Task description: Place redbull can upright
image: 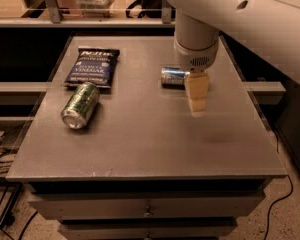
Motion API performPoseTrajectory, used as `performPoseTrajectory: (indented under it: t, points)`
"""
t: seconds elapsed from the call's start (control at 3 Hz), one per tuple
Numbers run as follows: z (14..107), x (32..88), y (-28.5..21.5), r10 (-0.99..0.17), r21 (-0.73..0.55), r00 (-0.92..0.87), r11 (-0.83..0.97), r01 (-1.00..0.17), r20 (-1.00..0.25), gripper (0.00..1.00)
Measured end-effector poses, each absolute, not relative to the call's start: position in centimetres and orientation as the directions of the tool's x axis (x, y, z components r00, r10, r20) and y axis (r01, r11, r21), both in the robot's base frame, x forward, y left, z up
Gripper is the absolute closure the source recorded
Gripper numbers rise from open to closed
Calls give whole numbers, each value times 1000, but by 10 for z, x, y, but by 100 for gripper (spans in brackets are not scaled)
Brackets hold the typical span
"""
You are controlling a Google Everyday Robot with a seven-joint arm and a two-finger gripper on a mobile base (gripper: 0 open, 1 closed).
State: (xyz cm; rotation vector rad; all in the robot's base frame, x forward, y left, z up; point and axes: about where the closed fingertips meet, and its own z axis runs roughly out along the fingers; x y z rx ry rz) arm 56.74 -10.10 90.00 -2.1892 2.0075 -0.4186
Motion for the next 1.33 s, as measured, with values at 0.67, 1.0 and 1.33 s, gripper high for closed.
performPoseTrajectory:
  t: [0.67,1.0,1.33]
  points:
    - [872,620,-99,-989,-259,64,-97,-961,132,0]
    - [859,641,-101,-987,-245,61,-96,-965,147,0]
    - [845,658,-101,-984,-227,63,-101,-969,169,17]
